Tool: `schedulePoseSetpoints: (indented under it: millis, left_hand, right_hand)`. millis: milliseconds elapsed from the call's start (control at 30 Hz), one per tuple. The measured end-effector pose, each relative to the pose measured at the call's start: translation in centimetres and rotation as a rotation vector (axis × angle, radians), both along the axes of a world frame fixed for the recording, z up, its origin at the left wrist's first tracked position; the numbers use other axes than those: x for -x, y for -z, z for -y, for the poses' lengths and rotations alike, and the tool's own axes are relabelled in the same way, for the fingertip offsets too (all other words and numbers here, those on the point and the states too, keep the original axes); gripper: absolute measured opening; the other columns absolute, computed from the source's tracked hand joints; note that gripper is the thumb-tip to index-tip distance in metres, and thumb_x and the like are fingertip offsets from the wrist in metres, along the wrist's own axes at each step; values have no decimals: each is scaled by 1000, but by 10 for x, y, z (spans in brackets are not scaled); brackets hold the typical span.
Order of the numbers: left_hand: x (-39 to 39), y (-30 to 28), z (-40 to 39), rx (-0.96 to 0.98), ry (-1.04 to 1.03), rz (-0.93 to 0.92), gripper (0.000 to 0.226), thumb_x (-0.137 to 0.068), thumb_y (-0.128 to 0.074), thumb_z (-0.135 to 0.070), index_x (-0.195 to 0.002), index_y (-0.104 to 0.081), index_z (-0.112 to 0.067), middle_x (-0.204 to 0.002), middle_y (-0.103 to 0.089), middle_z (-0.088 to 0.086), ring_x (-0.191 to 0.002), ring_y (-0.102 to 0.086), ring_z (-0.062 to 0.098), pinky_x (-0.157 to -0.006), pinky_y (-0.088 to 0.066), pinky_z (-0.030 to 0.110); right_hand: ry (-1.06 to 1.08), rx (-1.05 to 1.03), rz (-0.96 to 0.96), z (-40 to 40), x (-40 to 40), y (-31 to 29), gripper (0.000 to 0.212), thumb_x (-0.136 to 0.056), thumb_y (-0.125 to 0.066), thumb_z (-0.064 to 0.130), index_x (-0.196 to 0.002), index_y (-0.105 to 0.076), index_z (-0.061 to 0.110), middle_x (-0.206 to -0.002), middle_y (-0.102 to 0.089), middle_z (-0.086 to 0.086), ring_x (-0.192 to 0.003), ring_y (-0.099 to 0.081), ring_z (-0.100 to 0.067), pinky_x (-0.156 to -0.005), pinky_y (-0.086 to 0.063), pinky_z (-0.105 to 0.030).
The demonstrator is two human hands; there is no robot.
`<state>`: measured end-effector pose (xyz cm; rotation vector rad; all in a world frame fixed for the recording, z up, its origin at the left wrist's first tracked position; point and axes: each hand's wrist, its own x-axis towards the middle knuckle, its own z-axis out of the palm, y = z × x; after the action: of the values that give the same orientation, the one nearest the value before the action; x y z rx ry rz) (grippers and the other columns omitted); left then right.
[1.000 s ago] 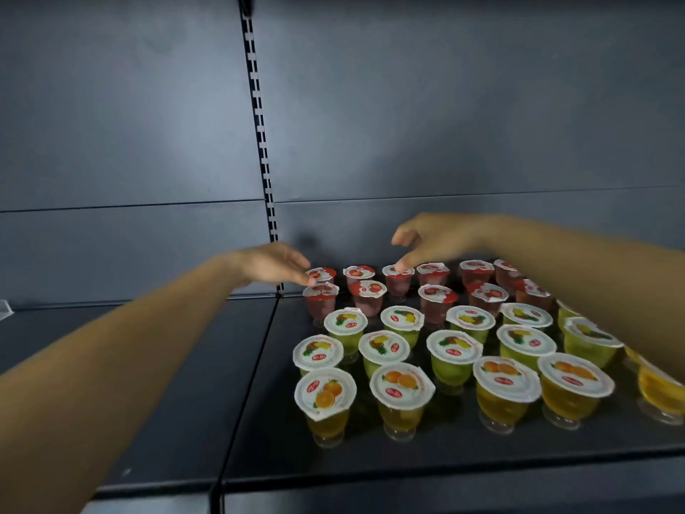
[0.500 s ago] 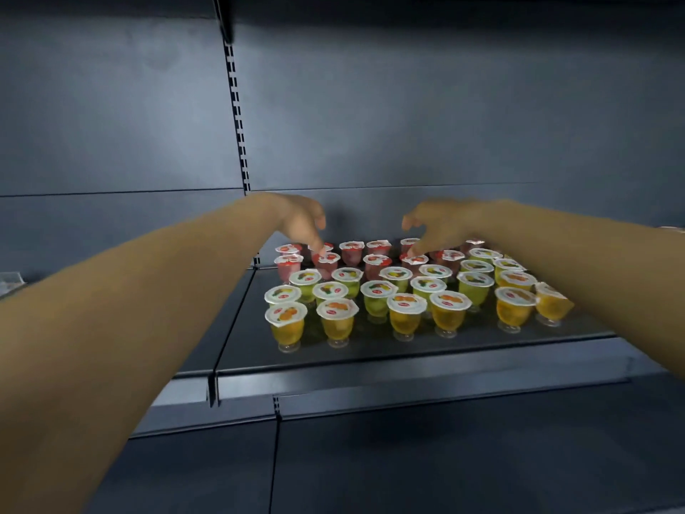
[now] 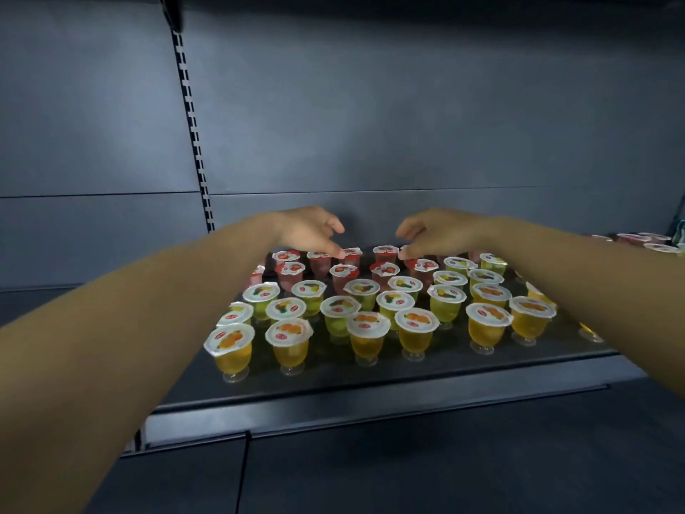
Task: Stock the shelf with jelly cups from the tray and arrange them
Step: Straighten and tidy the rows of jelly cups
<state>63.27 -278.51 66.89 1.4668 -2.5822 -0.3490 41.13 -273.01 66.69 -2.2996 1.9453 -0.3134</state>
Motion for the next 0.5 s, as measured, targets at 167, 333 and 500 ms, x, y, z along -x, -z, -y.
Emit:
schedulePoseSetpoints:
  millis: [167,333,500]
  left_hand:
    - [16,18,50,-123,-13,-87,58,-84,-68,-33,-137,-45,-22,-140,-48,-2,-125,-47,14,-104,-33,24]
    - [33,38,78,-171,-30,-26,60,-84,-69,-34,-137,-45,-21,-140,-48,-4,-124,-47,14,-97,-34,22]
    - [38,50,84,-210,-12,55,52,-86,-67,-29,-134,-51,-20,-135,-52,-6,-122,-49,13,-94,-35,22]
  right_hand:
    - [-55,-123,144,61,18,17,53,-89,-64,34,-136,-48,18,-137,-51,2,-125,-48,-18,-92,-36,-24]
    - [-165,-207,97,106,26,42,56,-87,-67,36,-137,-49,19,-138,-51,4,-124,-50,-14,-97,-37,-23]
    - [-254,-234,53,121,25,52,53,-85,-69,31,-133,-53,19,-132,-56,2,-116,-54,-13,-97,-43,-26]
